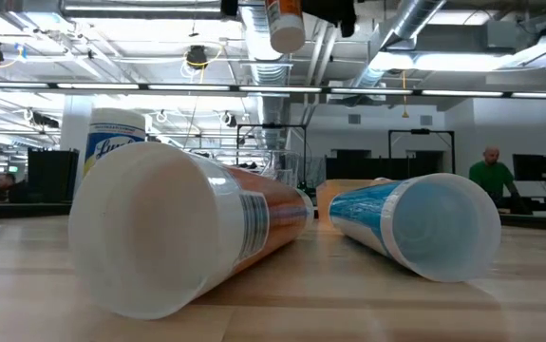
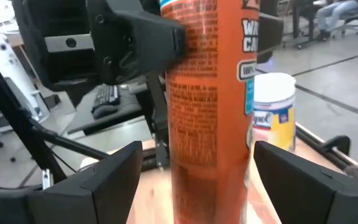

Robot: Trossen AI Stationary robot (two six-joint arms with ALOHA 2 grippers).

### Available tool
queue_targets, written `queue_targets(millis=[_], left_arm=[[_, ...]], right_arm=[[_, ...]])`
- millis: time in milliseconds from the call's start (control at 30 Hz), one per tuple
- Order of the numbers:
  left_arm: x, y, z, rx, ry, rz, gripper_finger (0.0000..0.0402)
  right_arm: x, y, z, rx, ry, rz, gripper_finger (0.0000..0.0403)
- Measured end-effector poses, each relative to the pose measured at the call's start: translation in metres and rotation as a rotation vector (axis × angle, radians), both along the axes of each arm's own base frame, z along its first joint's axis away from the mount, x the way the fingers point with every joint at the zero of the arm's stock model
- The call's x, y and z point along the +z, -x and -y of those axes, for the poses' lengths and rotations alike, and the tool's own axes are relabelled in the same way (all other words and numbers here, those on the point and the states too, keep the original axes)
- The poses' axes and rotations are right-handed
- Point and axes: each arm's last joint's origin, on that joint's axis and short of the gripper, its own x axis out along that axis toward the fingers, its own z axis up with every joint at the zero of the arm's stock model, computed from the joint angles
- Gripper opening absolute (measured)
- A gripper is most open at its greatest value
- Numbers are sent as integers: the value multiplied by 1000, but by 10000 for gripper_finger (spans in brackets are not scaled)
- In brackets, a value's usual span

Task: Pick & place silicon tubes, Sealant and Lysol wipes
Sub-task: Put the left orange sealant into the orange bin

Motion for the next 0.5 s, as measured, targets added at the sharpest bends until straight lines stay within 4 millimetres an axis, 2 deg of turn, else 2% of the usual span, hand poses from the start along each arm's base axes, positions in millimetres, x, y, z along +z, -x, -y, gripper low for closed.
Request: queue_targets(millis=[300,500], left_arm=[[1,0,1,-21,3,14,193],[1,0,1,-25,6,11,193]], right_arm=[[5,-27,4,47,0,-4,303],[6,-33,5,45,3,-3,287]])
